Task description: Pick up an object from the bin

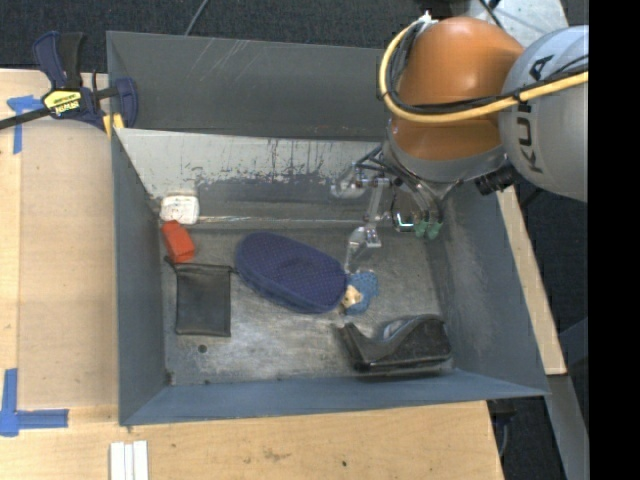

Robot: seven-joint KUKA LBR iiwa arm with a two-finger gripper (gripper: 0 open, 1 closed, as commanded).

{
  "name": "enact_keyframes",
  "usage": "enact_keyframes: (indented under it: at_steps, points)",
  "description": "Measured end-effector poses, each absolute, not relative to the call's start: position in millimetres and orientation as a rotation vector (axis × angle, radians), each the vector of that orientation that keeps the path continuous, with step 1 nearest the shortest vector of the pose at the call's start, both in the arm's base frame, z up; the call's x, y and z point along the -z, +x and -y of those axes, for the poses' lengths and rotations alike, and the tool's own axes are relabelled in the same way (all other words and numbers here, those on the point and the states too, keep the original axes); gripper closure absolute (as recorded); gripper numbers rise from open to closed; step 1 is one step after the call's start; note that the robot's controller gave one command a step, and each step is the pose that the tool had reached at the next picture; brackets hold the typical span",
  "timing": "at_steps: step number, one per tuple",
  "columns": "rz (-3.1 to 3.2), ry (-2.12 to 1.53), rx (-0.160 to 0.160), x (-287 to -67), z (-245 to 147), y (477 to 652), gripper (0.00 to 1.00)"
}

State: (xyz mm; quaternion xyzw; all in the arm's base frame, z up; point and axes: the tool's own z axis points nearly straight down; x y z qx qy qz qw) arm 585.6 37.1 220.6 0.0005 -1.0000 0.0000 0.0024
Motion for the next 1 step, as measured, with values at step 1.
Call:
enact_keyframes:
  at_steps: [1]
  points:
    - [3.15, 0.094, 0.0, -87.3, -35.5, 595.7, 0.0]
